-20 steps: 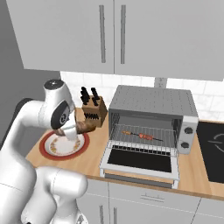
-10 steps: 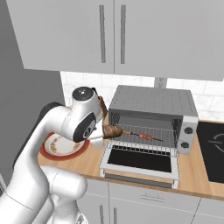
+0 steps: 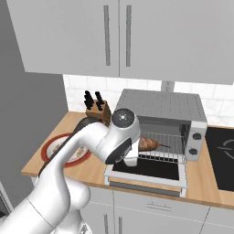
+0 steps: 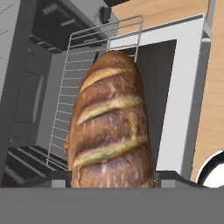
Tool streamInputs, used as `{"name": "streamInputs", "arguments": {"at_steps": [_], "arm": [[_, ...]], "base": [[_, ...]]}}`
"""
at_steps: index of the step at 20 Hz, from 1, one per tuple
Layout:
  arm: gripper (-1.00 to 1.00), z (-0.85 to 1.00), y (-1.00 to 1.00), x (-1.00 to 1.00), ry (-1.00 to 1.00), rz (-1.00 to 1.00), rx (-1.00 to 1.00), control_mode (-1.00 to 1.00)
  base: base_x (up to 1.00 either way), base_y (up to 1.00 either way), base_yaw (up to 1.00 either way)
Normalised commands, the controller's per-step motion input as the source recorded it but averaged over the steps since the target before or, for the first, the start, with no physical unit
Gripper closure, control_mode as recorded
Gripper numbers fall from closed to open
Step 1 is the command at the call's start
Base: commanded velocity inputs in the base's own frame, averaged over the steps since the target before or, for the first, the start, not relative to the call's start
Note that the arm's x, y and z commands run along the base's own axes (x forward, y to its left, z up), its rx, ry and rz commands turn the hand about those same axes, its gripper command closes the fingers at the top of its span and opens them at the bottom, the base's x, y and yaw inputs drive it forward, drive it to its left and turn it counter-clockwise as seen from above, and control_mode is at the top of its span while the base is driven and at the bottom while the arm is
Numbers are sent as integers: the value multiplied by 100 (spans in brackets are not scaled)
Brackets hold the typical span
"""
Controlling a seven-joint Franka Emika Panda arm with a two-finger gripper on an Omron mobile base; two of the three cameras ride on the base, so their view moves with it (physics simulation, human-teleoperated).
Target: Pick up the kebab skewer and baguette bread, and place them inside the toaster oven. Close the toaster oven door and start by setting the timer.
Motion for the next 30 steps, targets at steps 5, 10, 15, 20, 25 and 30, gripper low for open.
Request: {"name": "streamInputs", "arguments": {"at_steps": [5,10,15,20,25,30], "arm": [[100,-12,-66,33,-8,-11,9,-100],[100,0,-13,59,-6,-8,3,-100],[100,-2,18,64,0,-1,0,-100],[100,-10,0,41,0,0,0,-100],[100,-18,0,21,0,0,0,-100],[100,-19,0,20,0,0,0,-100]], "base": [[0,0,0],[0,0,0],[0,0,0],[0,0,0],[0,0,0],[0,0,0]]}}
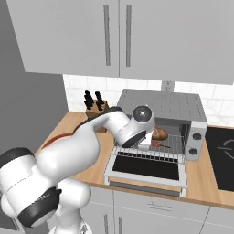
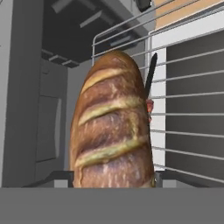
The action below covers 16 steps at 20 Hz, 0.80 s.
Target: Pick up the kebab skewer and baguette bread, and place them inside the toaster oven. Close the toaster oven door and start by setting the timer.
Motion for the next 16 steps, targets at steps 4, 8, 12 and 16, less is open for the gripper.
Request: {"name": "streamInputs", "arguments": {"at_steps": [4,8,12,16], "arm": [[100,-15,0,22,0,0,0,-100],[100,-12,0,12,0,0,0,-100],[100,-22,0,10,0,0,0,-100],[100,-13,0,12,0,0,0,-100]], "base": [[0,0,0],[0,0,0],[0,0,0],[0,0,0]]}}
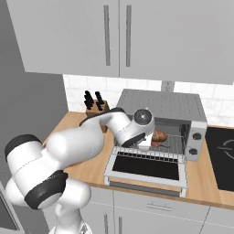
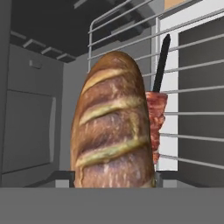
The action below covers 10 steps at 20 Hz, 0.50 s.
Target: Pick up the kebab skewer and baguette bread, and place them inside the toaster oven. Close the toaster oven door and start by setting the timer.
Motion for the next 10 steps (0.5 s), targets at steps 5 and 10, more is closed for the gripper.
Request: {"name": "streamInputs", "arguments": {"at_steps": [5,10], "arm": [[100,-3,0,22,0,0,0,-100],[100,-9,0,17,0,0,0,-100]], "base": [[0,0,0],[0,0,0]]}}
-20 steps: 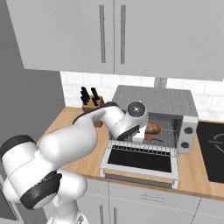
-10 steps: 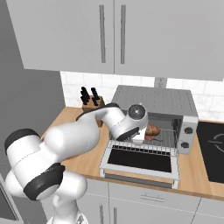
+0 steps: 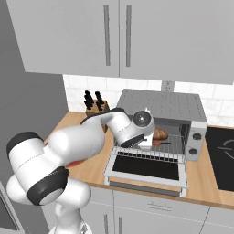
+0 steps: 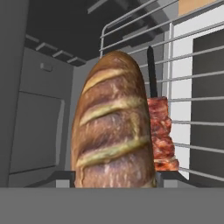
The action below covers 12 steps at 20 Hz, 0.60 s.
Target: Pick up the kebab skewer and baguette bread, and place them inside the toaster oven. Close the toaster oven door and start by setting the timer.
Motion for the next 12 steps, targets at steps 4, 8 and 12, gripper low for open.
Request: {"name": "streamInputs", "arguments": {"at_steps": [4,8,12], "arm": [[100,0,0,0,0,0,0,-100],[-100,0,0,0,0,0,0,-100],[-100,0,0,0,0,0,0,-100]], "base": [[0,0,0],[0,0,0],[0,0,0]]}}
